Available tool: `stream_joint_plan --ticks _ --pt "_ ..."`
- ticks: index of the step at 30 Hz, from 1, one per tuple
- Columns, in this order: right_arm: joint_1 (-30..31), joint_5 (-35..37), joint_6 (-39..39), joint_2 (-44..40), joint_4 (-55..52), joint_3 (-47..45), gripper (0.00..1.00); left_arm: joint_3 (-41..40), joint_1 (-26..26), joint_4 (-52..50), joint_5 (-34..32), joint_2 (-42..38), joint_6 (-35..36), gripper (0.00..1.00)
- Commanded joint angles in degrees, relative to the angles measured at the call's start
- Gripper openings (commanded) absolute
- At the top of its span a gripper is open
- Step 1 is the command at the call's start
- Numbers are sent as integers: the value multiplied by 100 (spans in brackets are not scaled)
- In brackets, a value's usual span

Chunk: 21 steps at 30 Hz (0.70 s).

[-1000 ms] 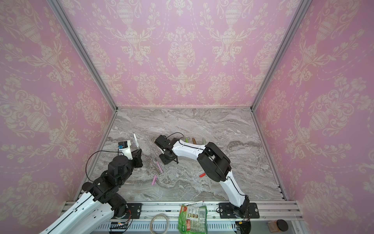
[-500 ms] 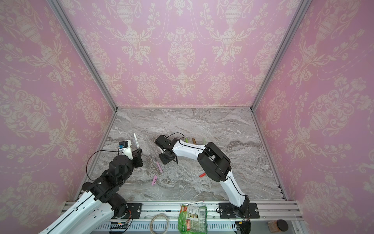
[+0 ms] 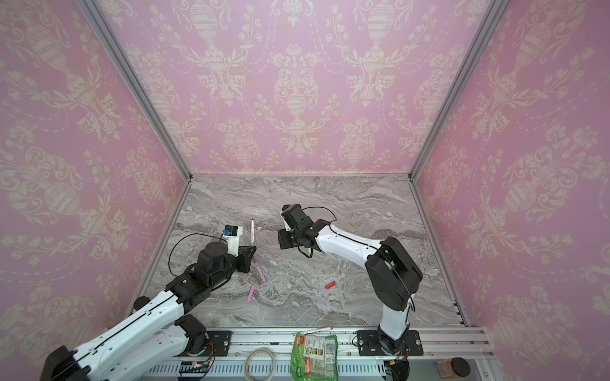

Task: Insert pens into pen caps
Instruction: Pick up the pen cap from the center of the table, then put on the pen cap to the pen.

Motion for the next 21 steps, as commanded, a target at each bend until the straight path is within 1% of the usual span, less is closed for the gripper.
stream_joint_plan --ticks 1,3,6,10,15,21 --pt "-242 -192 765 -420 657 -418 0 283 29 520 1209 452 174 0" --pt "-430 -334 1047 -633 917 -753 0 327 -3 672 1546 711 138 0" --pt "-651 -634 1430 -823 1251 -943 0 339 -82 872 1784 929 100 0" --pt "-801 -1011 1793 -906 1587 -1033 0 392 -140 948 1932 1099 80 0" --pt "-898 -1183 2185 -993 2155 -1194 0 477 -224 914 2155 1307 81 0" --pt "-983 -1413 2586 -982 2708 -1264 0 507 -304 923 2264 1490 87 0"
